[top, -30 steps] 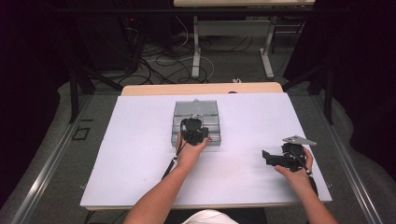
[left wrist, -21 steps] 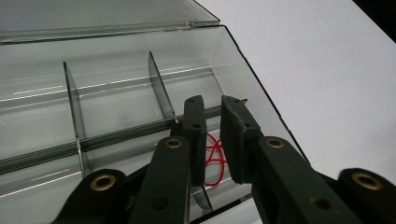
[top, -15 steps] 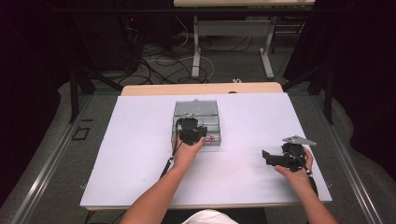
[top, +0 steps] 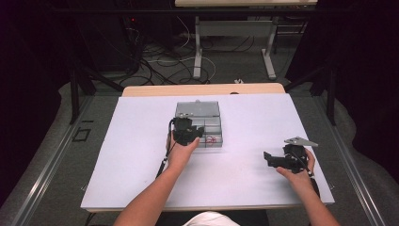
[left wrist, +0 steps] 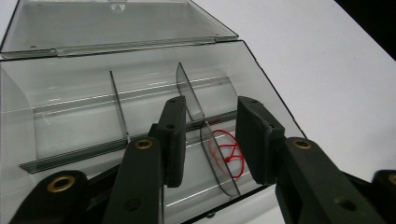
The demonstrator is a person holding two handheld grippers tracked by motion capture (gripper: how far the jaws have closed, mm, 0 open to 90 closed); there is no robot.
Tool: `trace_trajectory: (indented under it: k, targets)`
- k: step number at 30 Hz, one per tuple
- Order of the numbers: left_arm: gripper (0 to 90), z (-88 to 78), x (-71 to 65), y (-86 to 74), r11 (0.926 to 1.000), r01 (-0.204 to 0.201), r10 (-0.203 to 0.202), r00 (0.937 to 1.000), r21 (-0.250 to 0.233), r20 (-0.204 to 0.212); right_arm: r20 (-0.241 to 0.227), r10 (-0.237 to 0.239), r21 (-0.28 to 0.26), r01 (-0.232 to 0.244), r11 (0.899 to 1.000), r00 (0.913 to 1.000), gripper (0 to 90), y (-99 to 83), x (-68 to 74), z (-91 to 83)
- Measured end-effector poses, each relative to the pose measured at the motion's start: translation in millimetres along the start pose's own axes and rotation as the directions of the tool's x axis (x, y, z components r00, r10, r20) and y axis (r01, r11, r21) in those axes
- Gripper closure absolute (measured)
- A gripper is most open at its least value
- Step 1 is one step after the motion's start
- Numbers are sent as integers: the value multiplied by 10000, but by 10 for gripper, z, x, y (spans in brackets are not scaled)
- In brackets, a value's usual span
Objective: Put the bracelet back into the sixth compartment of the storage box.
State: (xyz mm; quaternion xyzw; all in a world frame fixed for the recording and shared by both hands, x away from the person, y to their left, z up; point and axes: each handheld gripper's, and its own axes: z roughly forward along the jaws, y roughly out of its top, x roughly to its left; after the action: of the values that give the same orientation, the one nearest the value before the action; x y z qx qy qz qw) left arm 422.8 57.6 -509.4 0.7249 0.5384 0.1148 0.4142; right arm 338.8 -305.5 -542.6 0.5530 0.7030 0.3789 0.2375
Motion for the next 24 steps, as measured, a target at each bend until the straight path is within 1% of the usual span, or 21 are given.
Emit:
trace_trajectory:
  k: [2,6,7,9,11,14,18,19,21,24]
  targets:
    - [627,-19,32,1,10000,15,-15,10000,-1,29,22,-3,16,3,10000,10000,3,0,3,3]
    - [603,-65,82,-4,9999,-37,37,10000,-168,-34,22,-6,14,6,10000,10000,3,0,4,5]
    - [601,-80,100,-4,9998,-109,109,9999,-187,2,19,-11,29,11,10000,10000,3,-1,4,4]
    - [593,-101,135,-1,9999,-123,125,9997,-83,226,20,-22,14,22,10000,10000,3,-1,0,4]
    - [598,-137,154,-10,9994,-252,255,9995,-223,159,-6,12,36,-12,10000,10000,3,-2,1,3]
    - [590,-200,188,-15,9991,-296,304,9992,-316,266,28,-21,21,21,10000,10000,3,-2,0,6]
    - [548,-277,221,-24,9976,-533,543,9983,-449,223,29,16,10,-16,10000,10000,3,-2,3,9]
    - [539,-298,232,-26,9965,-670,680,9975,-507,173,32,19,13,-19,10000,10000,3,-2,3,9]
    - [515,-340,245,-35,9955,-719,729,9972,-624,146,31,20,13,-20,10000,10000,3,-2,3,9]
    - [475,-399,279,-52,9929,-926,929,9957,-752,-1,33,9,20,-9,10000,10000,3,-2,0,5]
